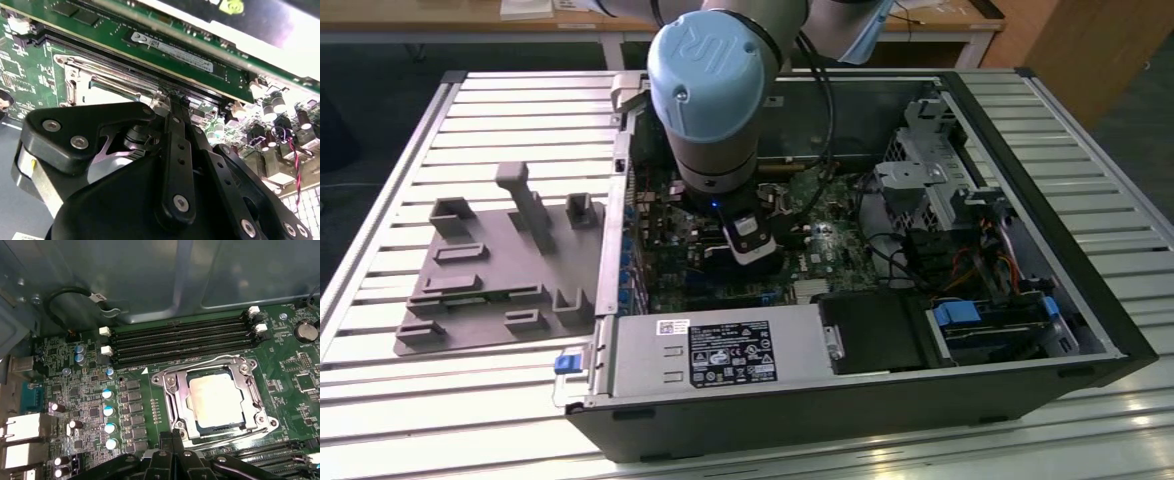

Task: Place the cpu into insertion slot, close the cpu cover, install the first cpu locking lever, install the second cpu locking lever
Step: 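Install the second cpu locking lever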

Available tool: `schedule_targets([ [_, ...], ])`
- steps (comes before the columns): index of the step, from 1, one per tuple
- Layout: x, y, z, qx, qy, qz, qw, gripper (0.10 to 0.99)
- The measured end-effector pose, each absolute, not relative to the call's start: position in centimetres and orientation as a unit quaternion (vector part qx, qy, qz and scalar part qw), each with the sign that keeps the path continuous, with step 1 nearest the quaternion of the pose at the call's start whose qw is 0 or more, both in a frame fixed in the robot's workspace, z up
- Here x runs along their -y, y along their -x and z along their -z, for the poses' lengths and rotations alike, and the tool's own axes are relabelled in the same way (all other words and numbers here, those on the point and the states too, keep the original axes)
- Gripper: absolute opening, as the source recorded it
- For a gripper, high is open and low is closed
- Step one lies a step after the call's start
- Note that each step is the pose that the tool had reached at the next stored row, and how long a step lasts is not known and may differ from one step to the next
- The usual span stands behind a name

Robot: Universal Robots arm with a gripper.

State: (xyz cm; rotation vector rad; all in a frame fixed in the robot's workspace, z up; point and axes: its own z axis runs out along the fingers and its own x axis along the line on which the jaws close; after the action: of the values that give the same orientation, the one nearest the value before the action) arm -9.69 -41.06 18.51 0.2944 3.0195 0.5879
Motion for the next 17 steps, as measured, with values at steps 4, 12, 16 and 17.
schedule_targets([
  [4, 41.0, 9.7, -18.5, -0.977, -0.095, -0.190, 0.026, 0.106],
  [12, 41.0, 9.7, -20.3, -0.977, -0.095, -0.190, 0.026, 0.106],
  [16, 41.0, 9.7, -21.2, -0.978, -0.095, -0.183, 0.027, 0.106],
  [17, 41.0, 9.7, -21.4, -0.979, -0.095, -0.178, 0.027, 0.106],
])
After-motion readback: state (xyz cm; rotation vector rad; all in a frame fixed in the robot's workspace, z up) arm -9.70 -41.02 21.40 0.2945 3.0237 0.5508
